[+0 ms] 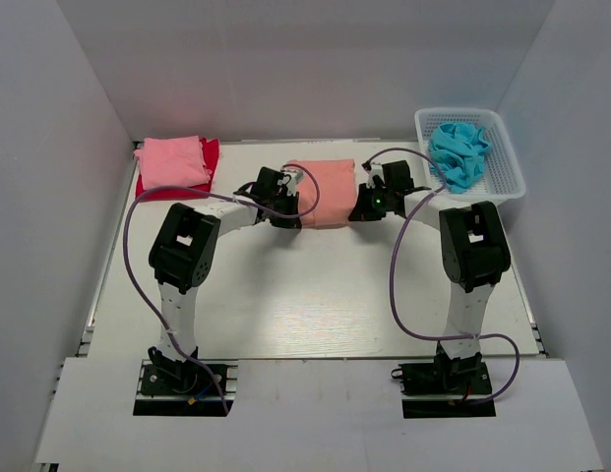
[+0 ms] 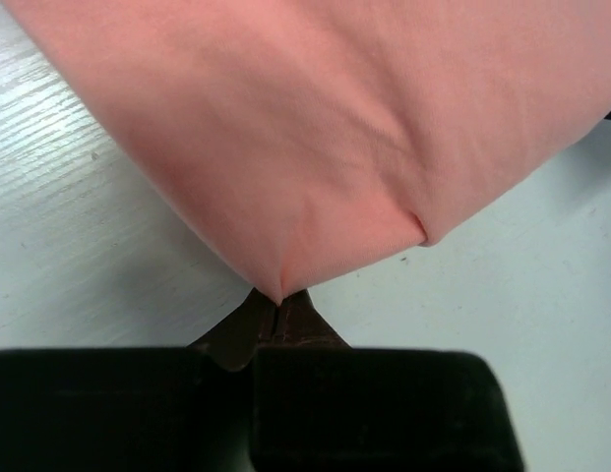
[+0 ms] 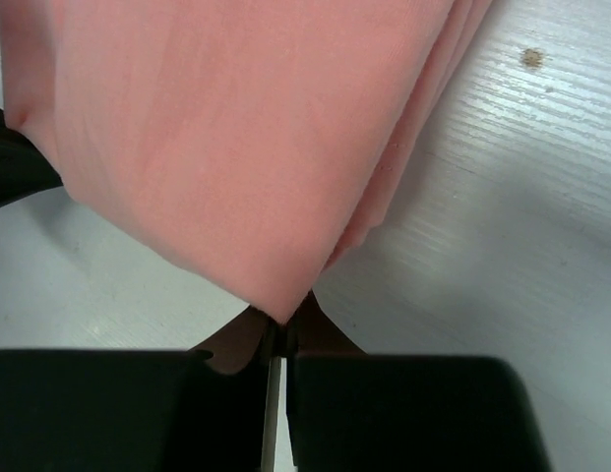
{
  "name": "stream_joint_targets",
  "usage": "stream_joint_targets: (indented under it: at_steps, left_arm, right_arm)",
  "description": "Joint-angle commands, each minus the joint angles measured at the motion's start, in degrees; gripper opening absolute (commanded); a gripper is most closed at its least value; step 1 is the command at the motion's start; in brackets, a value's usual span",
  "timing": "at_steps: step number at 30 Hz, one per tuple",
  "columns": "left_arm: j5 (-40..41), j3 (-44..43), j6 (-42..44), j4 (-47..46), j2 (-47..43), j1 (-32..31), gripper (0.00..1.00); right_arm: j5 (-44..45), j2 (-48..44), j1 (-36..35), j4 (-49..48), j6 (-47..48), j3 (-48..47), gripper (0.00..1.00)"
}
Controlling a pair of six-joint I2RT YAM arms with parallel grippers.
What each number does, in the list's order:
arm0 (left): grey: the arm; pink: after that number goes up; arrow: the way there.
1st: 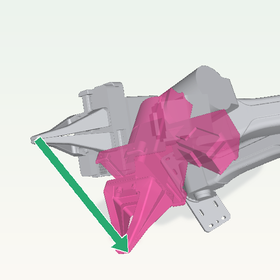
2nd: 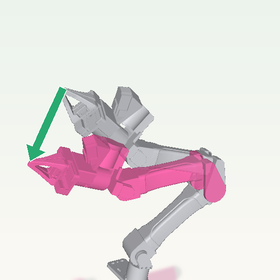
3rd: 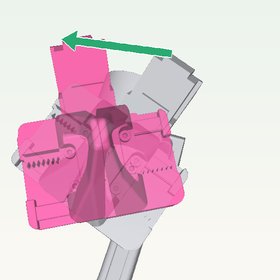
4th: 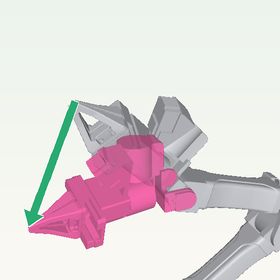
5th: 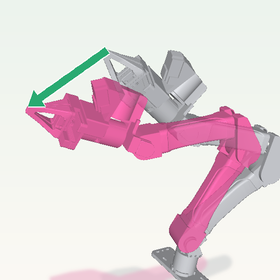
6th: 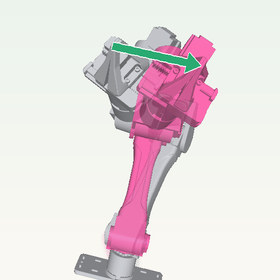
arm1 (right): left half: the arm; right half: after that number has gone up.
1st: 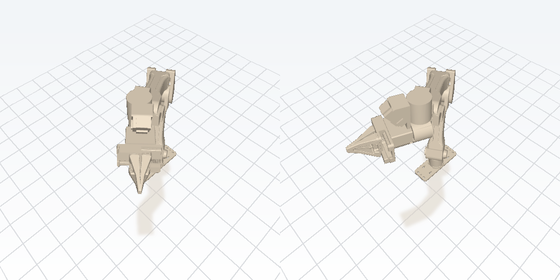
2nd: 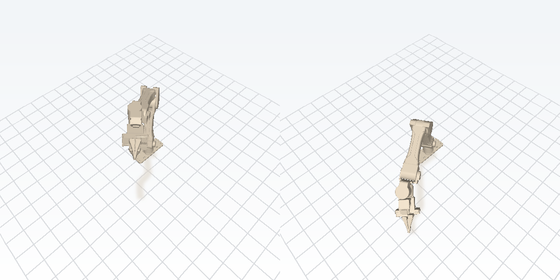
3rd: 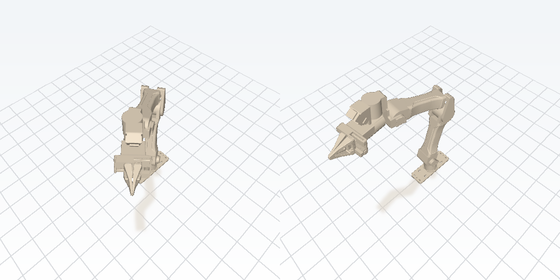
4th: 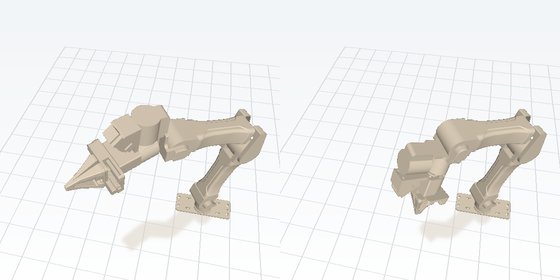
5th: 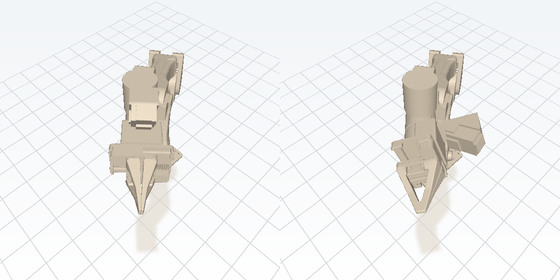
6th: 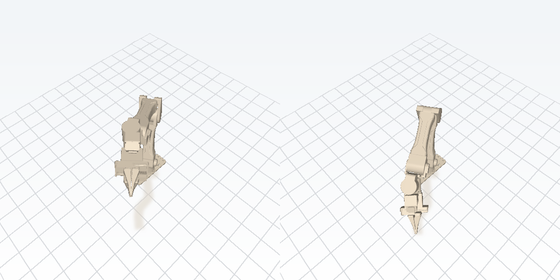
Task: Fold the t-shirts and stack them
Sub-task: Smooth out wrinkles on the folded tshirt
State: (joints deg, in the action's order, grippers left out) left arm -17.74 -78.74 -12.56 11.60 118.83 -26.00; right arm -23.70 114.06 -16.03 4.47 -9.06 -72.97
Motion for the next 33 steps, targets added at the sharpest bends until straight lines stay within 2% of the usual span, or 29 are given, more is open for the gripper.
stream_joint_targets:
  at_steps: [1,7,13,19,27,28,29,30,31,33]
  left_arm:
    - [3.14,0.69,-0.8,-2.19,-3.24,-0.19,0.0]
    - [6.31,4.11,-4.4,-2.98,-7.55,1.13,0.0]
    - [8.33,6.4,-3.88,-2.98,-10.98,1.13,0.0]
    - [7.45,8.69,-3.35,-1.84,-12.83,0.42,0.0]
    - [4.64,13.52,-6.34,0.26,-13.36,0.42,0.0]
    - [4.64,13.52,-6.34,2.18,-12.83,-0.1,0.0]
    - [4.64,12.83,-6.34,3.07,-12.83,-0.1,0.06]
    - [5.42,12.82,-7.04,3.87,-12.83,-0.1,0.06]
    - [5.43,12.82,-7.04,4.4,-13.7,-0.1,0.08]
    - [6.74,12.82,-7.04,5.98,-15.72,-0.1,0.51]
  right_arm:
    - [2.6,-1.56,0.04,-0.52,1.76,-0.86,0.0]
    - [7.88,-3.93,0.21,3.78,3.52,-0.86,0.0]
    - [11.22,-6.21,0.39,7.21,4.49,-1.38,0.0]
    - [8.15,-9.38,0.12,8.98,5.46,0.54,0.0]
    - [10.16,-8.59,0.21,8.27,2.03,5.99,0.0]
    - [10.43,-8.77,0.12,8.45,1.77,6.78,0.16]
    - [11.39,-9.46,0.12,8.62,1.42,7.14,0.21]
    - [11.75,-10.6,0.12,8.54,1.41,7.4,0.27]
    - [12.53,-11.4,0.21,8.8,0.63,8.45,0.44]
    - [13.77,-14.98,0.3,9.76,-0.08,8.81,0.76]
